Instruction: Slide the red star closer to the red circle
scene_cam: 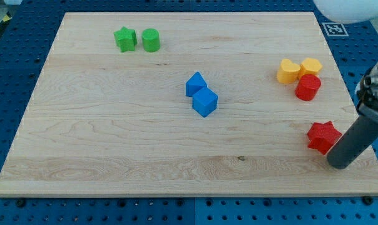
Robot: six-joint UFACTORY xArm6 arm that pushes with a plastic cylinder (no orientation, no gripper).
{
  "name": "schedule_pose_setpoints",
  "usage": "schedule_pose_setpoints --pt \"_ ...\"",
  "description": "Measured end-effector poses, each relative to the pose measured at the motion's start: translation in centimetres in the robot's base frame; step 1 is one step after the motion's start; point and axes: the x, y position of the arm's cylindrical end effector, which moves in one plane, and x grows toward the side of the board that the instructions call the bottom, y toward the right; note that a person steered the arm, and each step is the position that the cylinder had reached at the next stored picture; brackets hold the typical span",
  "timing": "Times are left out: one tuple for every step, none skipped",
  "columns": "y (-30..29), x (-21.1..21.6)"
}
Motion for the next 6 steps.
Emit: schedule_pose_setpoints --pt "0.7 -1.6" --pt "0.4 -2.1" --pt "-0.7 -2.1" --pt "-1.8 -2.1" --pt "-3.3 -2.1" --pt "-4.7 -2.1"
